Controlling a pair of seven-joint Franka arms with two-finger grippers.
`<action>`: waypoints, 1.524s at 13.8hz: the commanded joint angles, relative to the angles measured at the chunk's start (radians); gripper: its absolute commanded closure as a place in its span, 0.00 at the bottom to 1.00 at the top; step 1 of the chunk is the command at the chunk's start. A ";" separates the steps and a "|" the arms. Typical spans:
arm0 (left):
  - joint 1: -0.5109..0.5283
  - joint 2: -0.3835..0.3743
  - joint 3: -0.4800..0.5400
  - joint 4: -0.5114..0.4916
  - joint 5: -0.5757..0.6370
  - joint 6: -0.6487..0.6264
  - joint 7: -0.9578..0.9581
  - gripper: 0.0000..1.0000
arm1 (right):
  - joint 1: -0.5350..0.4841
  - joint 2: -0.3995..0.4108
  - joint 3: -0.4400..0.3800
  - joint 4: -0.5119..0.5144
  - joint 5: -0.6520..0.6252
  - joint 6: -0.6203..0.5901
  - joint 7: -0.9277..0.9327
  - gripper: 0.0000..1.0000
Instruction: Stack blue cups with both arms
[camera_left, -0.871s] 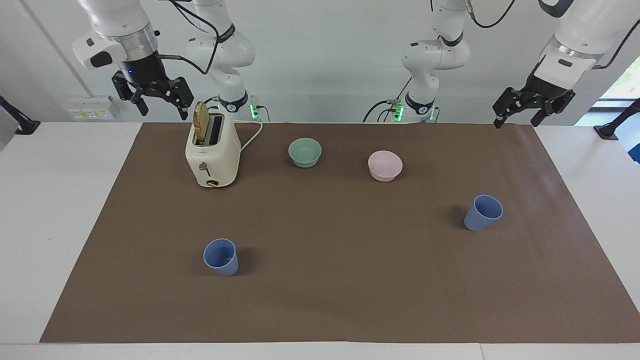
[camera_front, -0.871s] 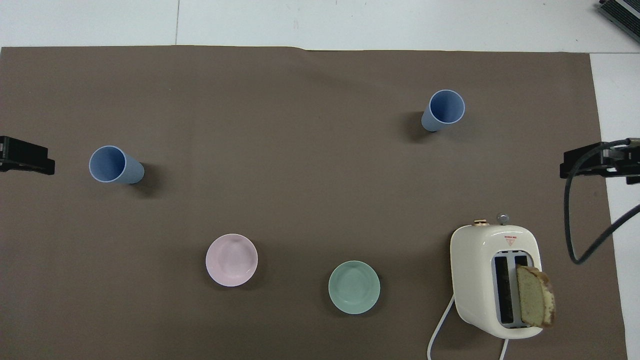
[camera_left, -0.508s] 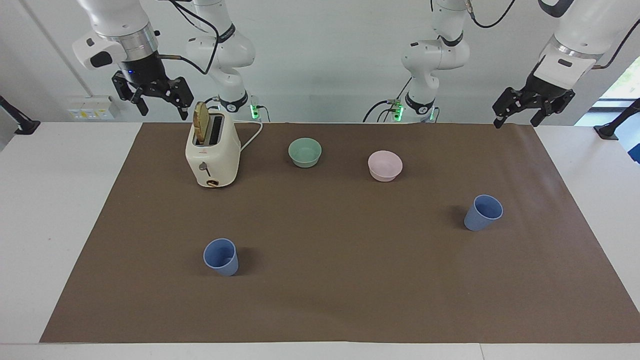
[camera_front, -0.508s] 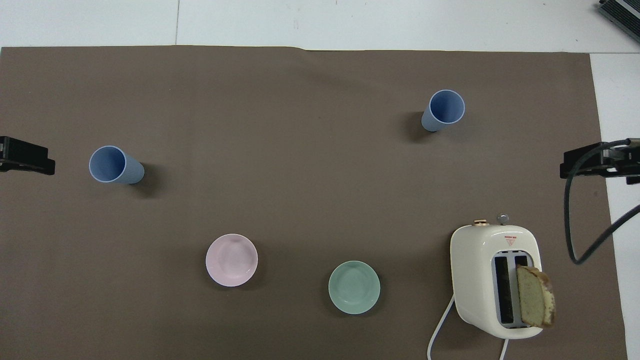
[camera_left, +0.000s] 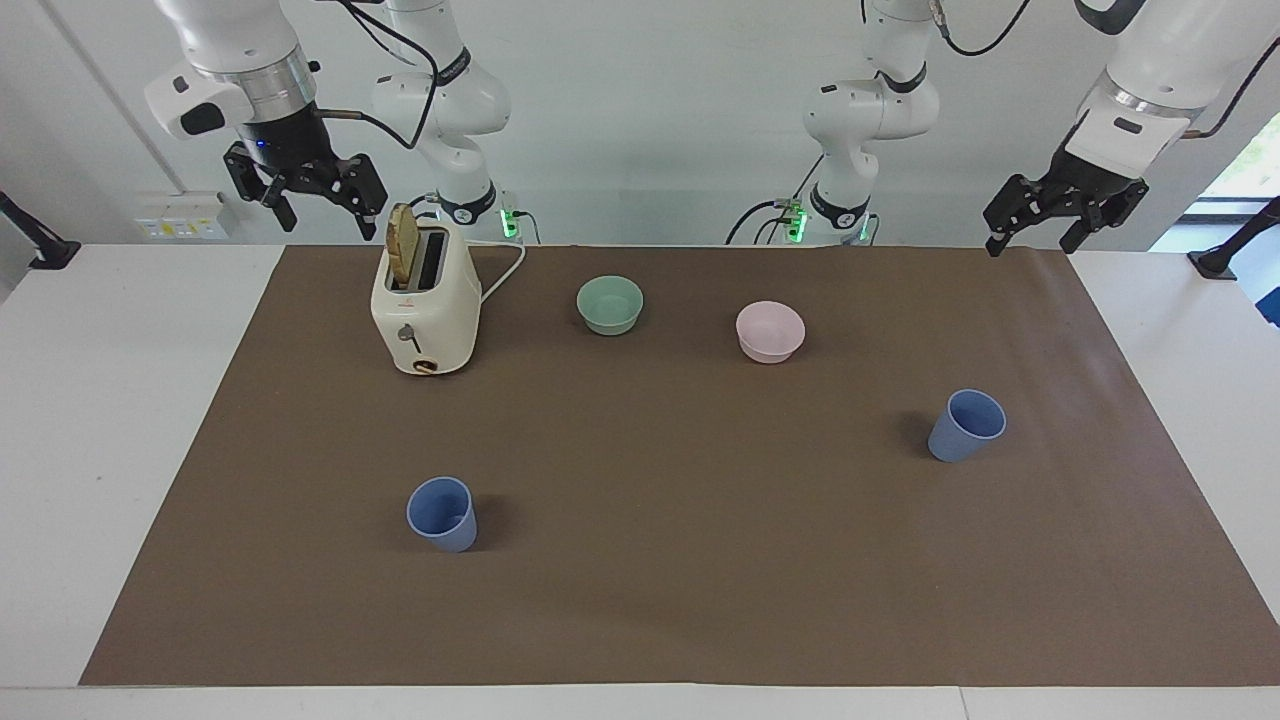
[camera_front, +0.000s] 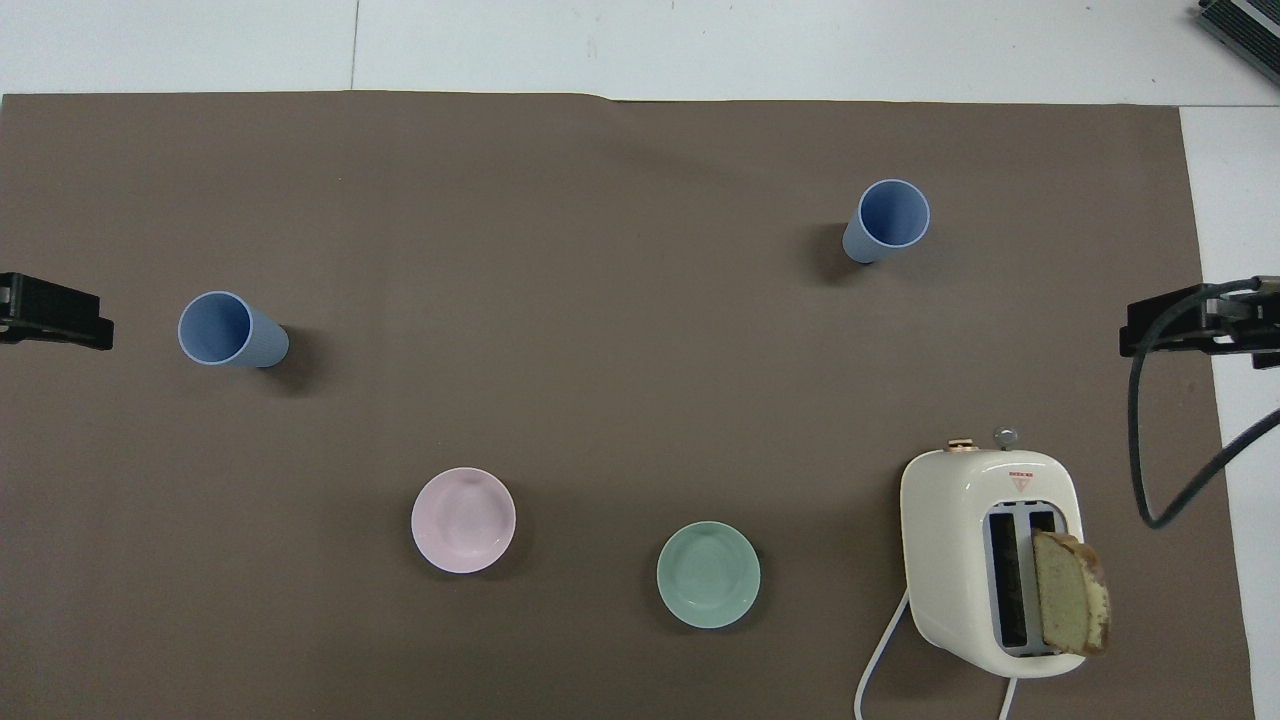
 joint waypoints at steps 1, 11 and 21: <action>-0.006 -0.024 0.002 -0.025 0.000 -0.001 -0.006 0.00 | -0.020 -0.015 0.005 -0.012 0.025 -0.004 -0.027 0.00; 0.005 -0.030 0.002 -0.035 0.000 0.006 0.002 0.00 | -0.020 -0.015 0.005 -0.012 0.025 -0.004 -0.028 0.00; 0.006 -0.028 0.002 -0.057 0.000 0.034 0.009 0.00 | -0.020 -0.015 0.005 -0.012 0.024 -0.002 -0.027 0.00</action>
